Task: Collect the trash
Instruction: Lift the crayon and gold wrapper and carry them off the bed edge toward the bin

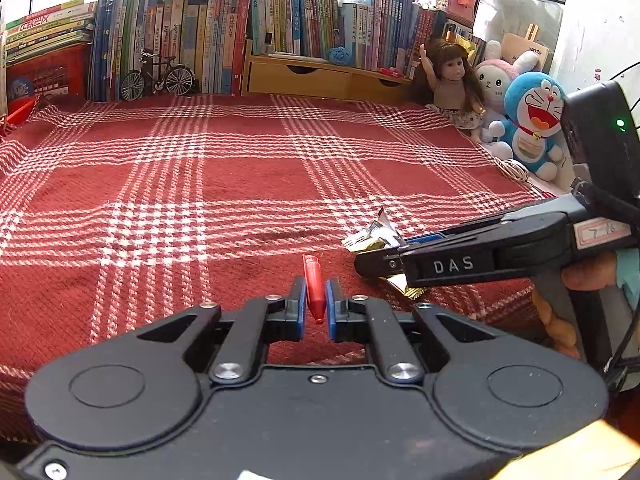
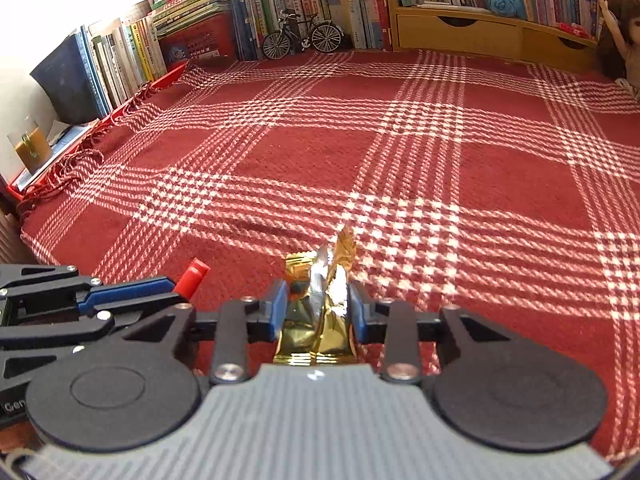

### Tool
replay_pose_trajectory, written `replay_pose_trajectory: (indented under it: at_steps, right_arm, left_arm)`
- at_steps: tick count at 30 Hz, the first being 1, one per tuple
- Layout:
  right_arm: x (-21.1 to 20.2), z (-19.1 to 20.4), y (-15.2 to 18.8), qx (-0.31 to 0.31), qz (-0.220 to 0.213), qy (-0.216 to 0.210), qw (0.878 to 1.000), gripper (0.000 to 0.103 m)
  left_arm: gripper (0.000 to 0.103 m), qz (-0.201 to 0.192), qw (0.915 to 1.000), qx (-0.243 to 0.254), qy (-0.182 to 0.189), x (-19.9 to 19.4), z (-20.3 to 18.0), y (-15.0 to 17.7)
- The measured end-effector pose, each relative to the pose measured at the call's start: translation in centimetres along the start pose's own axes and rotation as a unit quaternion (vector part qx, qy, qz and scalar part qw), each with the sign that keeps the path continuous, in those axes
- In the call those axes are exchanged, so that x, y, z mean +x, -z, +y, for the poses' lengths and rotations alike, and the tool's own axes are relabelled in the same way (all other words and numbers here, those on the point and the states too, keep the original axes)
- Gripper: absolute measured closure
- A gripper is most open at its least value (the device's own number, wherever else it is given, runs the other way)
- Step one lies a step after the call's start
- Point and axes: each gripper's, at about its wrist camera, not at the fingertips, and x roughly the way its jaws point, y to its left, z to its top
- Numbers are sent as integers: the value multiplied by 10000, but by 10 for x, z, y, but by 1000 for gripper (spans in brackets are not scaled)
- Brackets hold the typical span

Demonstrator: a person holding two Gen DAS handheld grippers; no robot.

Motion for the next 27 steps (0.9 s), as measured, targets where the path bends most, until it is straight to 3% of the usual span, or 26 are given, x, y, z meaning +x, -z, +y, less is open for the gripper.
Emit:
replay_pose_trajectory:
  at_steps: [6,15,27]
  right_arm:
    - [-15,7,5,-197,-82,-101,9997,66]
    - [-42,6,24,6,1,-376,9993,66]
    - [-58,6,63,94,534,-561,9970,66]
  left_arm:
    - [93,26,10000,14,48,-3,-3,3]
    - [93,165,9997,105,176,-14,-13,15]
    - [93,581,9969,304,426,-32,-27,44]
